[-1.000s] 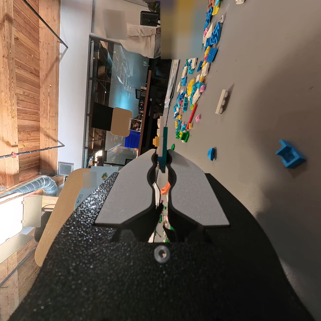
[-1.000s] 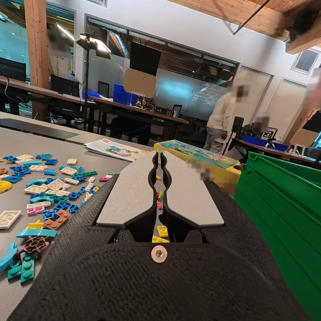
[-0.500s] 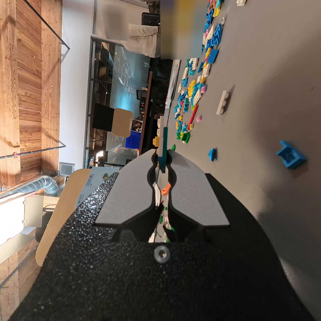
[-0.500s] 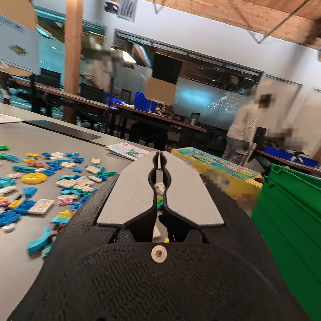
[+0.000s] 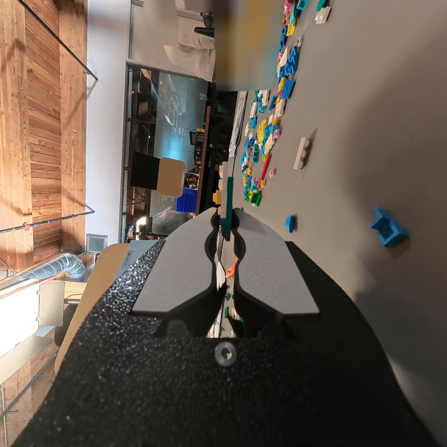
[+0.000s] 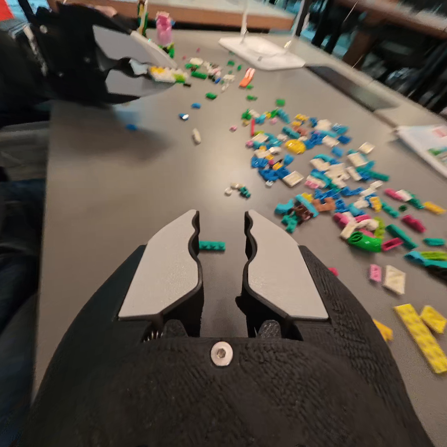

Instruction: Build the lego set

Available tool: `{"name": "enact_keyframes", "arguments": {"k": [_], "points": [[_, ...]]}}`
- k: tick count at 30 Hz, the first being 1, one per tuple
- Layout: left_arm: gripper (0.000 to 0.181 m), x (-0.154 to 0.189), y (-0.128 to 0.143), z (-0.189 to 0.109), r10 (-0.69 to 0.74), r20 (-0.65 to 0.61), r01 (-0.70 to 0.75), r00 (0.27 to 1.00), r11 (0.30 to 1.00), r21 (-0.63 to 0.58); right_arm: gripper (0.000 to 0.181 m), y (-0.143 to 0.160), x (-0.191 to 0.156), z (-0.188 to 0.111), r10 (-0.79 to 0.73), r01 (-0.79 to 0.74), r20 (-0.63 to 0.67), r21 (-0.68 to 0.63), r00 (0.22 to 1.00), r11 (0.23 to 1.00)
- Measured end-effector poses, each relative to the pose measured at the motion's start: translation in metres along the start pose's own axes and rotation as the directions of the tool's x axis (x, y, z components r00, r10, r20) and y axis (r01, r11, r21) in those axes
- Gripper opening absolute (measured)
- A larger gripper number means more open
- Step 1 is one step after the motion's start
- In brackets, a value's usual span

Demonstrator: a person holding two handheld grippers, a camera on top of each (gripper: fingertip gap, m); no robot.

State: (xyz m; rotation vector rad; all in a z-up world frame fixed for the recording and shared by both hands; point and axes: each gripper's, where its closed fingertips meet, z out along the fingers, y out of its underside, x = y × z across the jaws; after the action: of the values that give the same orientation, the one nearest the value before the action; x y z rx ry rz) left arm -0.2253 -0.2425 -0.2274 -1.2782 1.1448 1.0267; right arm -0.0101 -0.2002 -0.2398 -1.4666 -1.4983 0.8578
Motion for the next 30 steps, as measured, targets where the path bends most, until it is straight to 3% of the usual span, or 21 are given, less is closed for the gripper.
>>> {"name": "enact_keyframes", "arguments": {"k": [6, 8, 12, 26, 30], "points": [[0.008, 0.003, -0.003, 0.001, 0.024, -0.005, -0.024, 1.0, 1.0, 0.004, 0.049, 0.024, -0.023, 0.004, 0.051, -0.025, 0.114, -0.222, 0.992, 0.975], [0.008, 0.003, -0.003, 0.0, 0.027, -0.005, -0.027, 1.0, 1.0, 0.006, 0.048, 0.029, -0.019, 0.007, 0.035, -0.008, 0.098, -0.261, 0.995, 0.965], [0.008, 0.003, -0.003, 0.0, 0.028, -0.004, -0.028, 1.0, 1.0, 0.009, 0.048, 0.041, -0.014, 0.012, 0.147, -0.113, 0.074, -0.341, 0.986, 0.933], [0.008, 0.003, -0.006, -0.001, 0.038, -0.002, -0.038, 0.999, 0.999, 0.019, 0.03, 0.045, -0.014, 0.016, 0.092, -0.048, 0.097, -0.384, 0.991, 0.922], [0.008, 0.003, -0.007, -0.001, 0.047, 0.002, -0.047, 0.999, 0.999, 0.023, 0.03, 0.019, -0.021, 0.031, -0.003, 0.041, 0.116, -0.323, 0.993, 0.945]]}}
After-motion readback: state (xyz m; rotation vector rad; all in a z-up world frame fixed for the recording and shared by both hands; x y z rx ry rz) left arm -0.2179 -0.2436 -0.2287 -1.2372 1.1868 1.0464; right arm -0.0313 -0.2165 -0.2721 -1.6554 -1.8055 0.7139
